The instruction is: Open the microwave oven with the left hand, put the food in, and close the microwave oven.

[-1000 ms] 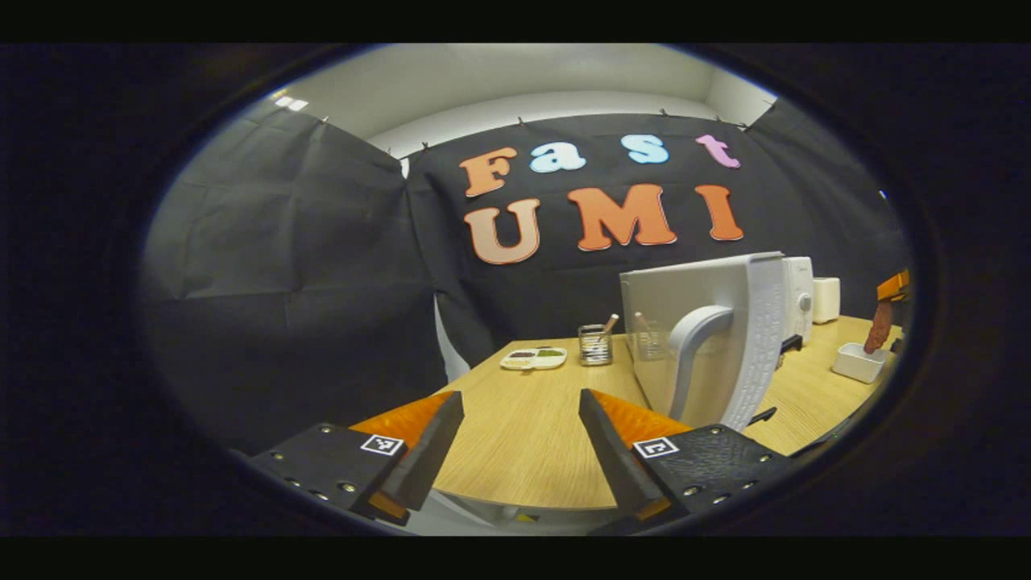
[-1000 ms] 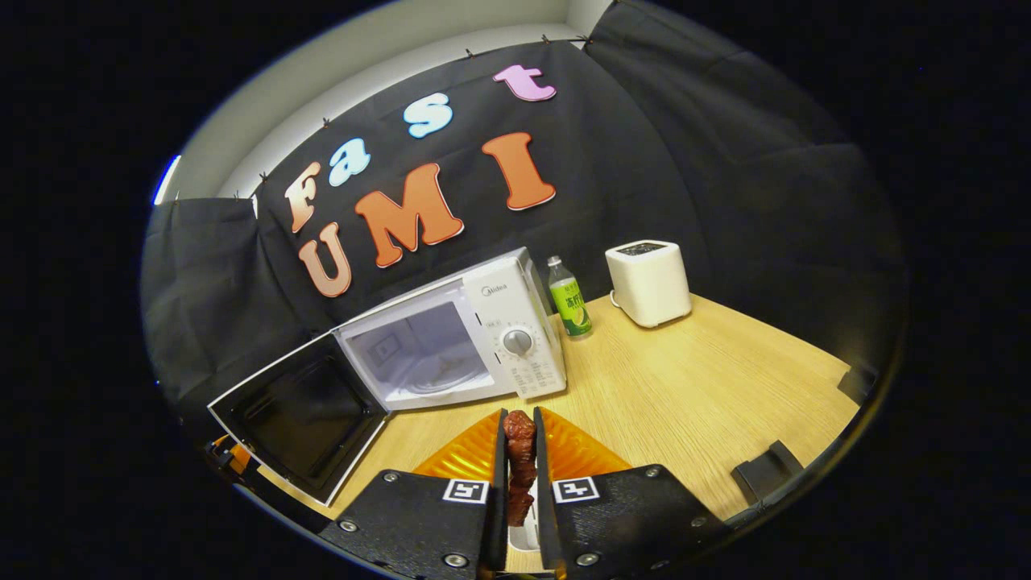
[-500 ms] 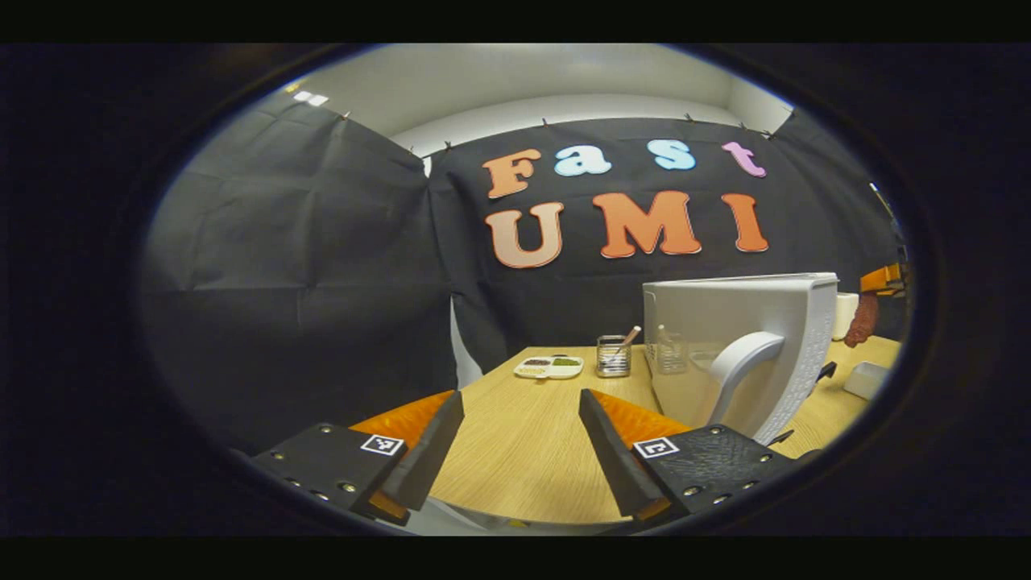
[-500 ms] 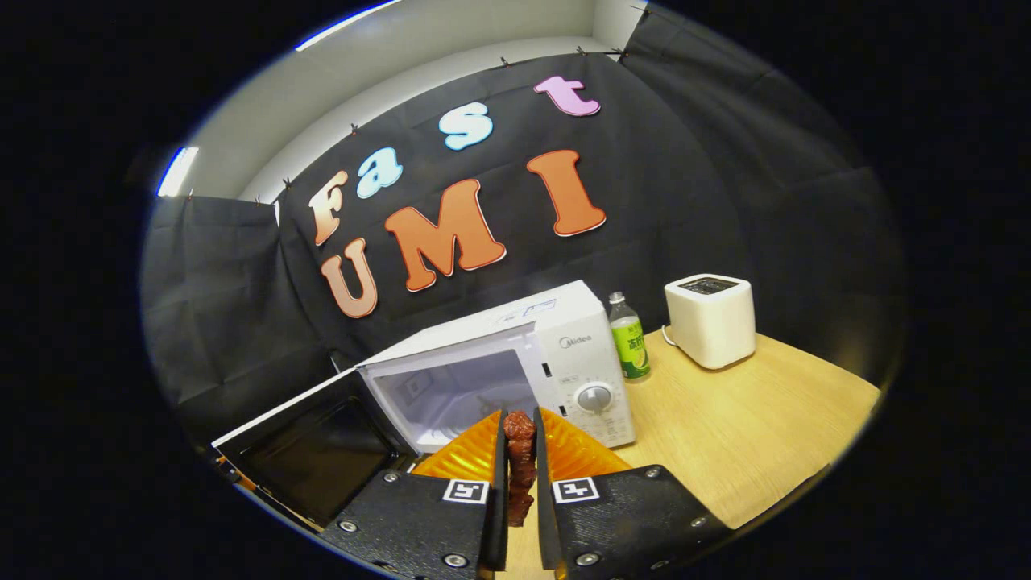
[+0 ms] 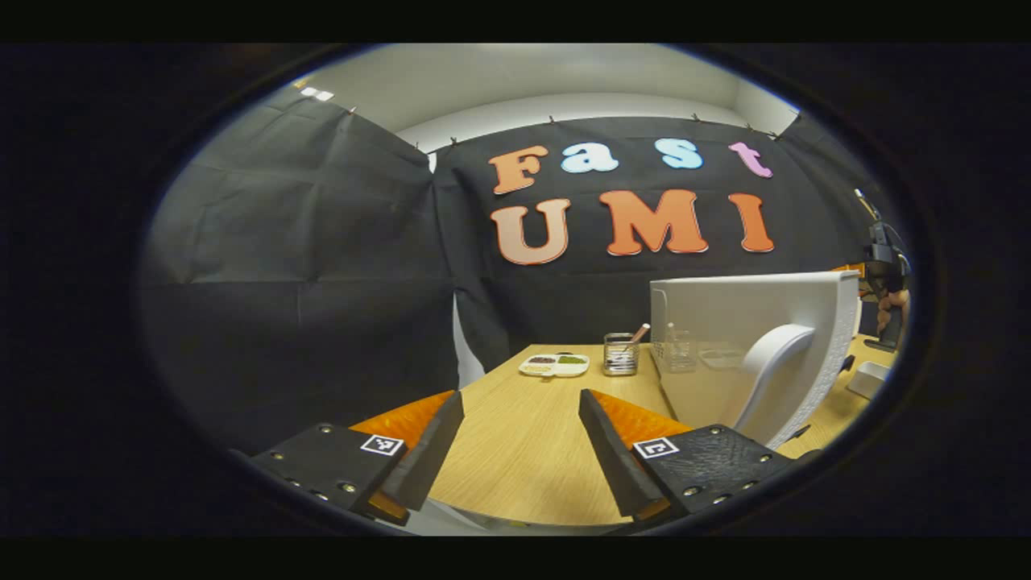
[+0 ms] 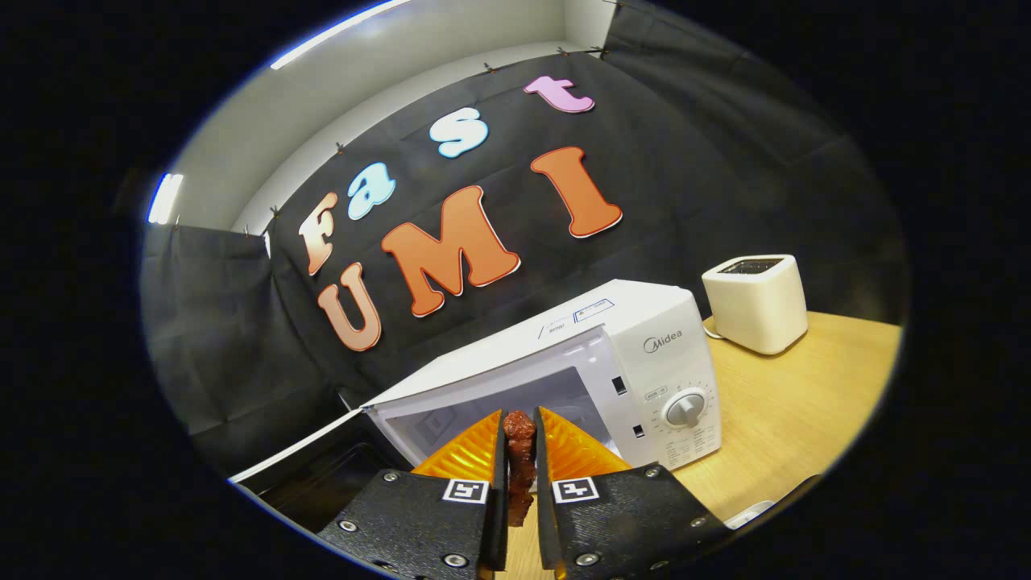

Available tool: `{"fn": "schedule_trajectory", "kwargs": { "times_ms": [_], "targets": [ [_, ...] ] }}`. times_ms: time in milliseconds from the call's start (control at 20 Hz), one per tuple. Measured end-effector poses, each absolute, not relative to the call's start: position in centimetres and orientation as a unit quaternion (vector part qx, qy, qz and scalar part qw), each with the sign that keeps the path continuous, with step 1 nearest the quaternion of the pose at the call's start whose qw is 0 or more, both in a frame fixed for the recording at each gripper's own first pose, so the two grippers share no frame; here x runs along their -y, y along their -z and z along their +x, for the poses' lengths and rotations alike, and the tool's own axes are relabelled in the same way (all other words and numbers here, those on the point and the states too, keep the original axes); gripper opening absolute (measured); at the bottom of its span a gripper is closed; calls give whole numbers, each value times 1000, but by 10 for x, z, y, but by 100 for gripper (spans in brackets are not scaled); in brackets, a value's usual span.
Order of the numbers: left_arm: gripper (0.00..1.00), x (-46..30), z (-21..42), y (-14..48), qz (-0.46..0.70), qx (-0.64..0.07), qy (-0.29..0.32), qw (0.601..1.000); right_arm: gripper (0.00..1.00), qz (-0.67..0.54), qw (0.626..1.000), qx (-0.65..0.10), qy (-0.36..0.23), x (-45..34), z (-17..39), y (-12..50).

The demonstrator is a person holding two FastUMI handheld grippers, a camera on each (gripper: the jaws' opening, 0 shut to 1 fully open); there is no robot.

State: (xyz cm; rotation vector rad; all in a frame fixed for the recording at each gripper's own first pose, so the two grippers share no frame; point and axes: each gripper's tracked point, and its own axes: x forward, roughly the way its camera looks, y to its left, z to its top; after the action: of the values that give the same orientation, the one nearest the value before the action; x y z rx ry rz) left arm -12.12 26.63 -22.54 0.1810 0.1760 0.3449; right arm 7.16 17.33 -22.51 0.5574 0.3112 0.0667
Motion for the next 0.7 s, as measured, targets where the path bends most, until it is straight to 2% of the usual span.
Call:
{"fn": "schedule_trajectory", "kwargs": {
  "times_ms": [350,600,700],
  "targets": [
    [87,-287,-121,233,73,-87,-189,975,15,362,918,-164,-14,-197,107,263],
    [89,-294,-123,244,54,-95,-195,975,15,416,896,-155,28,-213,143,288],
    [87,-295,-125,245,52,-96,-196,975,15,425,890,-161,39,-227,152,302]
  ]
}}
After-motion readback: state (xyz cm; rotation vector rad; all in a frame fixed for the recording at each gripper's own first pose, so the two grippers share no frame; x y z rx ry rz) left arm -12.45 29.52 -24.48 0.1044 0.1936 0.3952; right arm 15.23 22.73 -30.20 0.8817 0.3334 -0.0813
